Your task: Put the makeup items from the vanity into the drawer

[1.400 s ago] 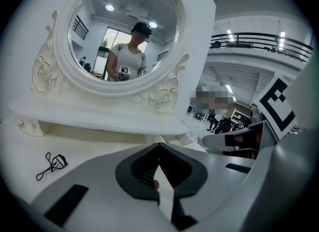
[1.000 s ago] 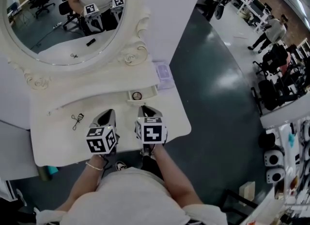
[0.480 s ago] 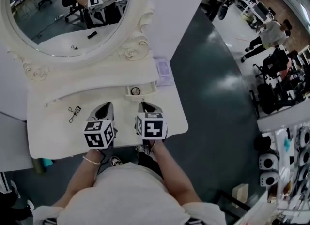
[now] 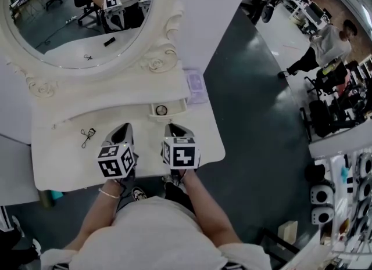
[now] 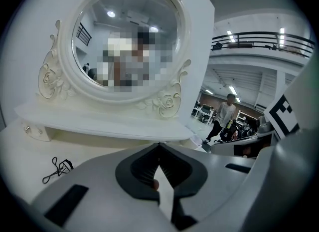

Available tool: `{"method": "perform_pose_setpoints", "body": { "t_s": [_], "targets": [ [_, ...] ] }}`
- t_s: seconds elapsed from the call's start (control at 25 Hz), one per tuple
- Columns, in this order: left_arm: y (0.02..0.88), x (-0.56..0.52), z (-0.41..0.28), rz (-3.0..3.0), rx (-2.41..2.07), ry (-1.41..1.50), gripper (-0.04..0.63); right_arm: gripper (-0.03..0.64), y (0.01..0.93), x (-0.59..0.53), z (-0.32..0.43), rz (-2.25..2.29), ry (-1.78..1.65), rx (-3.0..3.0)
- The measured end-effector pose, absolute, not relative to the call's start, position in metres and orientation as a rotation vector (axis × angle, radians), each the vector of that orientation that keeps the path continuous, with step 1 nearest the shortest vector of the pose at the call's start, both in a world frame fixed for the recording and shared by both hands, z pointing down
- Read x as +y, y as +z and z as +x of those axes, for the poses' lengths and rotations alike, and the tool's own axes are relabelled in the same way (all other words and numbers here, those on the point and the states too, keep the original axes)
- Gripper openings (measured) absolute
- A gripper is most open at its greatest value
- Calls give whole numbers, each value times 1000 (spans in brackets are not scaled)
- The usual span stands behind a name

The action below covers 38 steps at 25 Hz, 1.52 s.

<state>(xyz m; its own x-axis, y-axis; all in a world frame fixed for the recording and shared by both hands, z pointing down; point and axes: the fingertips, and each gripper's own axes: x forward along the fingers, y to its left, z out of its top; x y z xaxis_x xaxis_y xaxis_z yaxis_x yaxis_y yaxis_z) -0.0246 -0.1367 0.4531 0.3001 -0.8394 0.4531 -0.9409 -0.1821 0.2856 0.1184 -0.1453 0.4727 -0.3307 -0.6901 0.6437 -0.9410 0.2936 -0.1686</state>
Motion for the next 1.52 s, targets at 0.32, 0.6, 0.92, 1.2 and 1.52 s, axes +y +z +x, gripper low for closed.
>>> {"method": "perform_pose_setpoints", "body": {
  "t_s": [0.32,0.6,0.92,1.2,1.52],
  "targets": [
    [467,-125,-58,1957,-1656,258,3,26,483,-145,80,1316,769,-2199],
    [484,-90,-111,1769,-1775,232,3,26,494,-131,22,1095,775,-2275],
    [497,-51,-162,1594,-1889,181,3,26,510,-107,-40,862,732,-2307],
    [514,-20,-185,1477,-1932,155,3,29,527,-79,-74,688,690,-2313],
    [527,-9,-196,1422,-1935,141,3,83,551,-52,-90,559,662,-2270]
  ]
}}
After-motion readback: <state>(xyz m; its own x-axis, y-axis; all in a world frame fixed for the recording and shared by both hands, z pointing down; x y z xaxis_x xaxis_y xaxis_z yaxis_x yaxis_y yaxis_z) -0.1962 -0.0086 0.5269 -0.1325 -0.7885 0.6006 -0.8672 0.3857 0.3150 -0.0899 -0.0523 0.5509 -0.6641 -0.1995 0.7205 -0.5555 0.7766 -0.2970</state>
